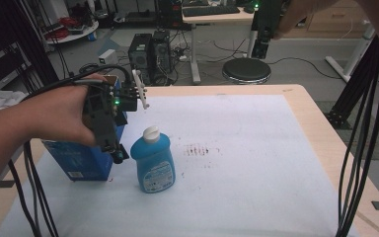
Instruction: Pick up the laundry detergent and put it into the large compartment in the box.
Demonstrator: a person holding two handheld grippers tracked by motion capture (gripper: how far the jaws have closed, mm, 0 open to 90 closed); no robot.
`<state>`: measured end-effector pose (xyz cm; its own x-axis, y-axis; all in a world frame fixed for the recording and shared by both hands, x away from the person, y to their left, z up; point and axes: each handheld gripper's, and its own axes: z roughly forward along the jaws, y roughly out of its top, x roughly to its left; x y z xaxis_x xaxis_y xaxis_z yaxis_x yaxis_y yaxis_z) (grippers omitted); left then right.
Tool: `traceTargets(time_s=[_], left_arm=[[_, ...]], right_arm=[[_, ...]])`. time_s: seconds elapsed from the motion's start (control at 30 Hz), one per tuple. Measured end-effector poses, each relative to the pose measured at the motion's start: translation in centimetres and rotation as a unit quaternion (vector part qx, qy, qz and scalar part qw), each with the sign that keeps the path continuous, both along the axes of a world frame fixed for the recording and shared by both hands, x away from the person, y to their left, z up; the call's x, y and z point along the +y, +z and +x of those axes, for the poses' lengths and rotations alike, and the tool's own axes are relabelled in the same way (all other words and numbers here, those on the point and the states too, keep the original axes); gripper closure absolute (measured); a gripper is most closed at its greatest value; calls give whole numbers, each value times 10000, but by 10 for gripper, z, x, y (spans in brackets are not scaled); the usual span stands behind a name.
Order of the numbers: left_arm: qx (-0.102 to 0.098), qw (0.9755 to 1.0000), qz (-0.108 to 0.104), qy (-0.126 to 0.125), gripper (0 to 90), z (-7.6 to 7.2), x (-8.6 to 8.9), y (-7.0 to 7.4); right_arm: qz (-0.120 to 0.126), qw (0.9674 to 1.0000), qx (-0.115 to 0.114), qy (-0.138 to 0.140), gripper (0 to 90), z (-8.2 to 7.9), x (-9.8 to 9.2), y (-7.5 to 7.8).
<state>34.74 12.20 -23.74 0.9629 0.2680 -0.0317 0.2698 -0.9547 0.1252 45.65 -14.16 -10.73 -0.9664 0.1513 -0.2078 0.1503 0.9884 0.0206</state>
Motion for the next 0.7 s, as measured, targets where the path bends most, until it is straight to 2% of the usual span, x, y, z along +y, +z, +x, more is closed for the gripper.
traceTargets(time_s=[0.17,0.27,0.4,0.6,0.7], left_arm=[[-35,9999,-82,49,18,2,-5,1],[-105,9996,-104,224,18,5,-8,-1],[-86,9994,-82,336,18,8,-9,-3],[-84,9992,-110,367,18,10,-13,-4],[-87,9993,-21,351,18,11,-19,-8]], right_arm=[[63,10000,6,-20,31,0,1,2],[19,10000,6,24,31,2,3,1],[-57,10000,11,31,31,4,5,-2],[-60,10000,19,43,31,3,7,-3],[-40,10000,26,39,31,3,8,-3]])
